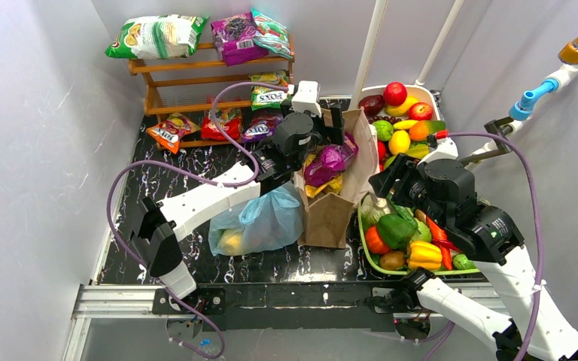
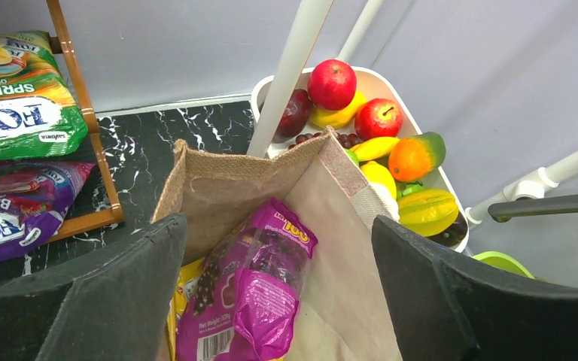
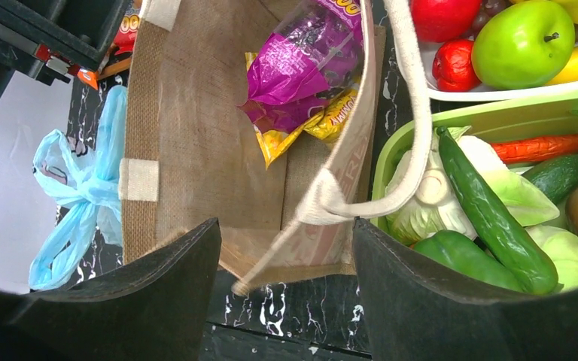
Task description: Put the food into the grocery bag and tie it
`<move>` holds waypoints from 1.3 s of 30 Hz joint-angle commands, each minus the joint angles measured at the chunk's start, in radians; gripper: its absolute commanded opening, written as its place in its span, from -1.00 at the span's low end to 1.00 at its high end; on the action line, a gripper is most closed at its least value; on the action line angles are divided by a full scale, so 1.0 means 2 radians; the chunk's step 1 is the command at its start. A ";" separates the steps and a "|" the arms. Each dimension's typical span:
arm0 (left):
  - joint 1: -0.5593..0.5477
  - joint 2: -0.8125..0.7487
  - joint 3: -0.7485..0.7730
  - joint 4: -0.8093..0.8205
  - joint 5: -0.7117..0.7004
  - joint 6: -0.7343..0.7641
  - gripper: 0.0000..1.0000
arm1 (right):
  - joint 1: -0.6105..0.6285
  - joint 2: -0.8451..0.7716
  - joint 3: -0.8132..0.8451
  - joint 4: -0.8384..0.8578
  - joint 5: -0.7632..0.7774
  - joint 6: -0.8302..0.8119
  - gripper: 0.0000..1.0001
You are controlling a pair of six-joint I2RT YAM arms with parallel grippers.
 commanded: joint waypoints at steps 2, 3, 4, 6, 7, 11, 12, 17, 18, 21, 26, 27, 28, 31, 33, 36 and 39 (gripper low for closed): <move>-0.002 -0.049 -0.003 0.008 -0.016 -0.001 0.86 | 0.000 0.002 0.000 0.017 0.002 -0.006 0.44; -0.002 -0.052 -0.001 0.006 -0.015 -0.002 0.86 | 0.000 0.003 0.000 0.018 -0.001 -0.005 0.44; -0.002 -0.055 -0.001 0.004 -0.015 -0.003 0.86 | 0.000 0.004 0.001 0.019 -0.002 -0.005 0.44; -0.002 -0.063 -0.004 0.000 -0.015 -0.006 0.86 | 0.000 0.007 0.002 0.019 -0.007 -0.005 0.44; -0.002 -0.068 -0.005 -0.002 -0.016 -0.008 0.86 | 0.000 0.008 0.003 0.020 -0.009 -0.005 0.43; -0.002 -0.087 -0.012 -0.014 -0.014 -0.007 0.86 | 0.000 0.014 0.005 0.020 -0.018 -0.004 0.43; -0.002 -0.092 -0.012 -0.020 -0.014 -0.005 0.85 | 0.000 0.016 0.005 0.021 -0.021 -0.004 0.42; -0.002 -0.122 -0.009 -0.071 -0.013 0.010 0.89 | 0.000 0.025 0.013 0.022 -0.031 -0.011 0.42; -0.002 -0.130 -0.010 -0.083 -0.011 0.013 0.89 | 0.000 0.027 0.016 0.021 -0.031 -0.015 0.42; -0.003 -0.161 -0.025 -0.120 -0.009 0.023 0.90 | 0.000 0.037 0.029 0.017 -0.035 -0.027 0.42; -0.002 -0.227 -0.072 -0.173 0.035 0.062 0.85 | 0.000 0.050 0.043 0.015 -0.046 -0.045 0.42; -0.002 -0.240 -0.077 -0.189 0.044 0.070 0.85 | 0.000 0.052 0.044 0.015 -0.047 -0.048 0.42; -0.002 -0.252 -0.082 -0.207 0.052 0.079 0.84 | 0.000 0.055 0.045 0.017 -0.050 -0.053 0.42; -0.002 -0.287 -0.092 -0.263 0.070 0.104 0.83 | 0.000 0.059 0.045 0.022 -0.061 -0.064 0.42; -0.002 -0.307 -0.094 -0.304 0.083 0.119 0.83 | 0.000 0.062 0.042 0.026 -0.067 -0.069 0.42; -0.002 -0.327 -0.091 -0.349 0.100 0.132 0.82 | 0.000 0.068 0.039 0.030 -0.077 -0.074 0.43; -0.002 -0.334 -0.090 -0.389 0.111 0.136 0.75 | 0.000 0.072 0.037 0.036 -0.101 -0.085 0.43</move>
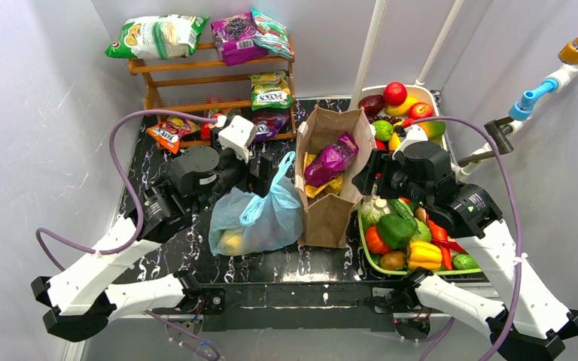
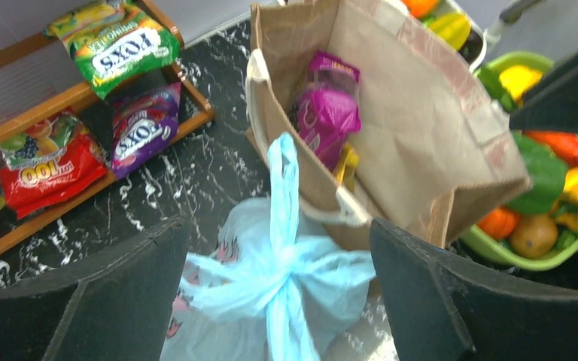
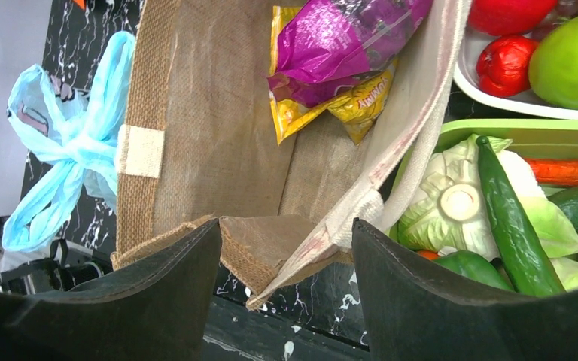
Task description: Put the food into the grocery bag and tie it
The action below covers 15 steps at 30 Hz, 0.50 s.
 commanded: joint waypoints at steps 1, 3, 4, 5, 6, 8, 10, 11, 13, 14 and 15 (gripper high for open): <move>-0.001 -0.007 0.000 -0.093 0.032 0.027 0.74 | 0.000 0.003 0.012 0.031 -0.038 -0.025 0.43; -0.001 -0.002 -0.001 -0.105 0.044 0.025 0.73 | 0.000 0.003 0.010 0.033 -0.050 -0.029 0.43; -0.001 0.002 -0.002 -0.109 0.050 0.023 0.72 | 0.000 0.003 0.010 0.033 -0.056 -0.031 0.43; -0.001 0.007 -0.001 -0.115 0.051 0.018 0.71 | 0.000 0.002 0.011 0.034 -0.065 -0.035 0.43; -0.001 0.012 -0.001 -0.119 0.048 0.012 0.70 | 0.000 0.001 0.013 0.037 -0.080 -0.043 0.43; -0.001 0.014 -0.006 -0.125 0.042 -0.001 0.70 | 0.000 -0.001 0.018 0.045 -0.130 -0.062 0.43; -0.001 0.009 -0.017 -0.123 0.047 -0.009 0.70 | 0.000 0.001 0.028 0.044 -0.159 -0.077 0.44; -0.001 0.005 -0.024 -0.120 0.053 -0.010 0.70 | 0.000 0.002 0.033 0.040 -0.164 -0.083 0.44; -0.002 0.003 -0.037 -0.120 0.065 -0.011 0.69 | 0.000 0.003 0.038 0.039 -0.180 -0.098 0.46; -0.001 0.002 -0.042 -0.124 0.067 -0.012 0.67 | 0.000 0.003 0.038 0.042 -0.191 -0.109 0.46; -0.001 0.001 -0.045 -0.135 0.063 -0.017 0.65 | 0.000 0.003 0.039 0.047 -0.204 -0.119 0.46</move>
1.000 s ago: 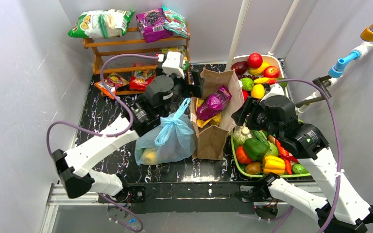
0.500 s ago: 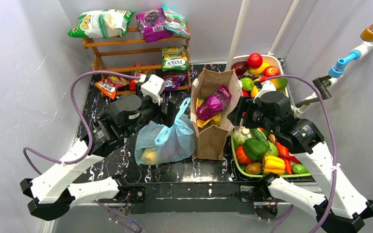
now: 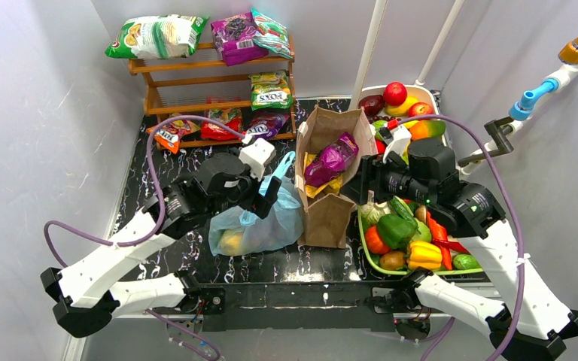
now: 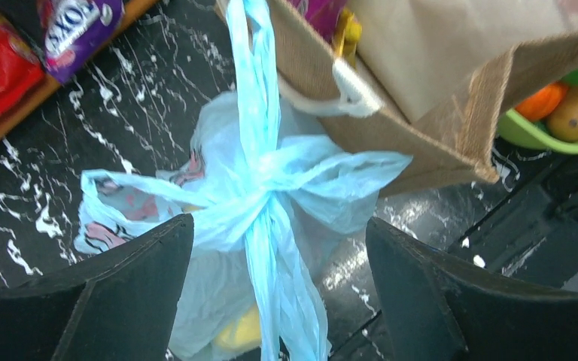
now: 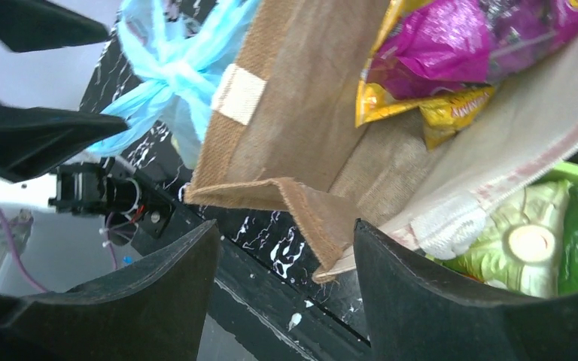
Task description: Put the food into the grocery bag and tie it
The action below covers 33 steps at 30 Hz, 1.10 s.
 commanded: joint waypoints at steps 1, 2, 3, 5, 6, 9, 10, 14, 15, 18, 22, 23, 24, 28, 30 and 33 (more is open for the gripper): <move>-0.001 -0.016 -0.014 -0.036 0.010 -0.021 0.64 | 0.000 -0.003 0.028 0.038 -0.088 -0.062 0.47; -0.001 -0.022 -0.017 -0.044 0.005 -0.030 0.64 | 0.000 -0.001 0.029 0.045 -0.102 -0.076 0.48; -0.002 -0.031 -0.018 -0.051 0.001 -0.040 0.64 | 0.000 0.001 0.031 0.051 -0.126 -0.094 0.48; -0.001 -0.056 -0.022 -0.070 -0.011 -0.065 0.65 | 0.001 0.011 0.033 0.061 -0.176 -0.125 0.49; -0.001 -0.072 -0.023 -0.082 -0.020 -0.075 0.66 | 0.001 0.018 0.038 0.064 -0.188 -0.136 0.50; -0.001 -0.122 -0.019 -0.136 -0.067 -0.109 0.71 | 0.000 0.042 0.050 0.074 -0.214 -0.166 0.50; -0.001 -0.137 -0.016 -0.158 -0.090 -0.123 0.73 | 0.001 0.050 0.051 0.081 -0.219 -0.175 0.51; -0.001 -0.191 -0.011 -0.247 -0.206 -0.187 0.82 | 0.002 0.077 0.048 0.127 -0.225 -0.201 0.51; -0.001 -0.205 -0.014 -0.266 -0.224 -0.199 0.84 | 0.001 0.083 0.045 0.140 -0.228 -0.204 0.51; -0.001 -0.240 -0.021 -0.314 -0.258 -0.236 0.86 | 0.003 0.104 0.041 0.170 -0.245 -0.242 0.50; -0.001 -0.285 -0.043 -0.337 -0.272 -0.257 0.89 | 0.013 0.127 0.034 0.205 -0.256 -0.285 0.50; -0.002 -0.295 -0.051 -0.337 -0.276 -0.259 0.89 | 0.016 0.132 0.035 0.207 -0.261 -0.300 0.49; -0.001 -0.306 -0.057 -0.336 -0.279 -0.259 0.89 | 0.021 0.137 0.033 0.212 -0.264 -0.315 0.49; -0.001 -0.331 -0.067 -0.337 -0.293 -0.259 0.87 | 0.045 0.146 0.013 0.227 -0.258 -0.398 0.51; -0.001 -0.342 -0.074 -0.325 -0.297 -0.254 0.87 | 0.056 0.153 0.012 0.228 -0.253 -0.433 0.54; -0.002 -0.361 -0.094 -0.294 -0.292 -0.244 0.89 | 0.071 0.172 0.021 0.223 -0.251 -0.468 0.55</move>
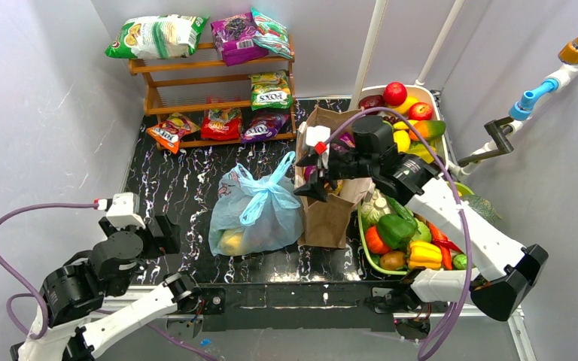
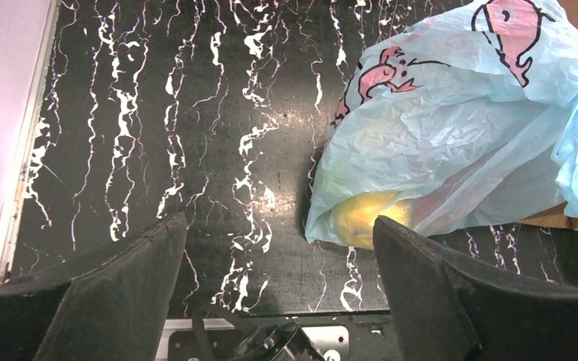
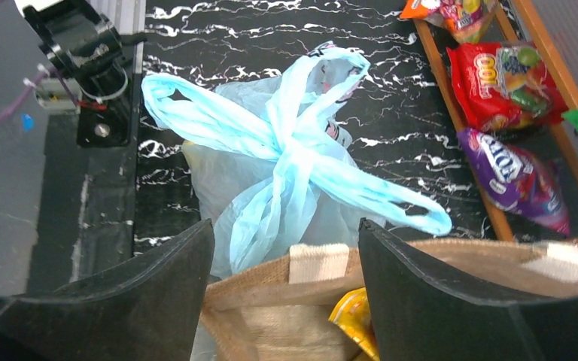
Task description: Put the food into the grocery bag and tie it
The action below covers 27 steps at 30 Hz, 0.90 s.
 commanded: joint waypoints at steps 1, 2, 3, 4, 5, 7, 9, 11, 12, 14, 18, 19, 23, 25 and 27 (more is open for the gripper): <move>-0.002 -0.019 -0.029 0.032 -0.021 0.009 0.89 | 0.024 0.023 0.011 0.025 -0.003 -0.095 0.56; -0.002 -0.025 -0.036 0.045 -0.021 0.015 0.89 | 0.030 0.029 0.014 0.021 -0.001 -0.107 0.57; -0.002 -0.030 -0.045 0.057 -0.021 0.023 0.89 | 0.036 0.035 0.018 0.018 0.003 -0.122 0.58; -0.002 -0.035 -0.058 0.069 -0.021 0.031 0.89 | 0.042 0.041 0.020 0.014 0.007 -0.143 0.60; -0.002 -0.037 -0.067 0.079 -0.023 0.034 0.89 | 0.047 0.048 0.023 0.010 0.010 -0.156 0.61; -0.002 -0.041 -0.084 0.090 -0.030 0.035 0.89 | 0.053 0.060 0.030 0.005 0.014 -0.173 0.62; -0.002 -0.045 -0.095 0.102 -0.034 0.041 0.89 | 0.056 0.073 0.040 -0.003 0.015 -0.185 0.63; -0.002 -0.046 -0.094 0.104 -0.043 0.043 0.89 | 0.062 0.083 0.045 -0.005 0.021 -0.194 0.65; -0.002 -0.046 -0.093 0.100 -0.053 0.037 0.89 | 0.066 0.088 0.048 -0.004 0.024 -0.197 0.65; -0.002 -0.050 -0.094 0.102 -0.062 0.039 0.88 | 0.073 0.100 0.053 -0.003 0.032 -0.202 0.66; -0.002 -0.039 -0.091 0.115 -0.068 0.065 0.86 | 0.086 0.126 0.063 -0.007 0.055 -0.219 0.66; -0.002 -0.033 -0.088 0.115 -0.071 0.067 0.88 | 0.087 0.132 0.066 -0.007 0.059 -0.222 0.67; -0.002 -0.024 -0.095 0.119 -0.073 0.064 0.92 | 0.087 0.148 0.070 0.010 0.066 -0.219 0.66; -0.002 -0.027 -0.103 0.126 -0.071 0.069 0.93 | 0.088 0.159 0.074 0.008 0.071 -0.220 0.66; -0.002 -0.030 -0.101 0.121 -0.079 0.061 0.93 | 0.087 0.169 0.079 0.003 0.071 -0.220 0.66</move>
